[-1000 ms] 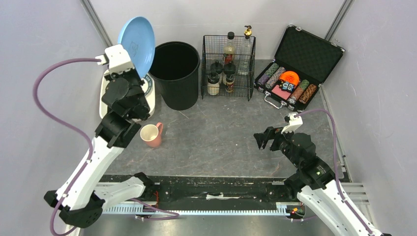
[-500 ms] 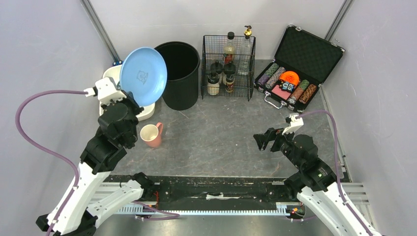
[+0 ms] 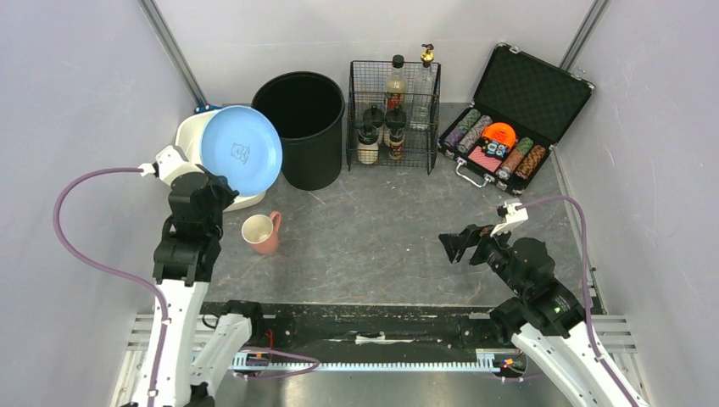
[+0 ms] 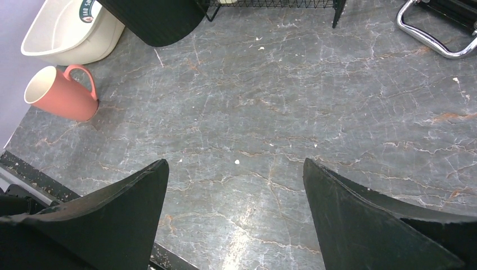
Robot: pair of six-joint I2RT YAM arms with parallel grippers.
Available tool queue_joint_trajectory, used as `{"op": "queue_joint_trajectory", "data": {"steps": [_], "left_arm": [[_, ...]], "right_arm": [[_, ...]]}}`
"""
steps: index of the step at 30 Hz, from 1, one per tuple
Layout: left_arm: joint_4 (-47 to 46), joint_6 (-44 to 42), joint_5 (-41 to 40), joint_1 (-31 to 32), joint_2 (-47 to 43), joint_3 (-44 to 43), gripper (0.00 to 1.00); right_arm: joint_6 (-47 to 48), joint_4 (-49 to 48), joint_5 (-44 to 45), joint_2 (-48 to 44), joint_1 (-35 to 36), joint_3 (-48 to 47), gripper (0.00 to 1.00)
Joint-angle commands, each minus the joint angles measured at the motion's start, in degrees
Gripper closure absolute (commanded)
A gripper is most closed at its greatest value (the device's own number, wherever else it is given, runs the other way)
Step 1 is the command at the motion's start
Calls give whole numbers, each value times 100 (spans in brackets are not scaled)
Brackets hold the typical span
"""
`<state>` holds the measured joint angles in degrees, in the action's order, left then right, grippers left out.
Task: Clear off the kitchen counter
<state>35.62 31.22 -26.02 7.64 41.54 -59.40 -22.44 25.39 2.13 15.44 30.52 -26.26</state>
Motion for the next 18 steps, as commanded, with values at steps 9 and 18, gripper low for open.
{"op": "queue_joint_trajectory", "data": {"steps": [9,18], "left_arm": [[-1004,1333,3413,-3209,379,1152,98],[-2085,2338,4398,-3978,1410,1691,98]], "right_arm": [[42,-95,-196,-157,-3,-13,9],[-23,-248,-361,-178,-3,197,8]]}}
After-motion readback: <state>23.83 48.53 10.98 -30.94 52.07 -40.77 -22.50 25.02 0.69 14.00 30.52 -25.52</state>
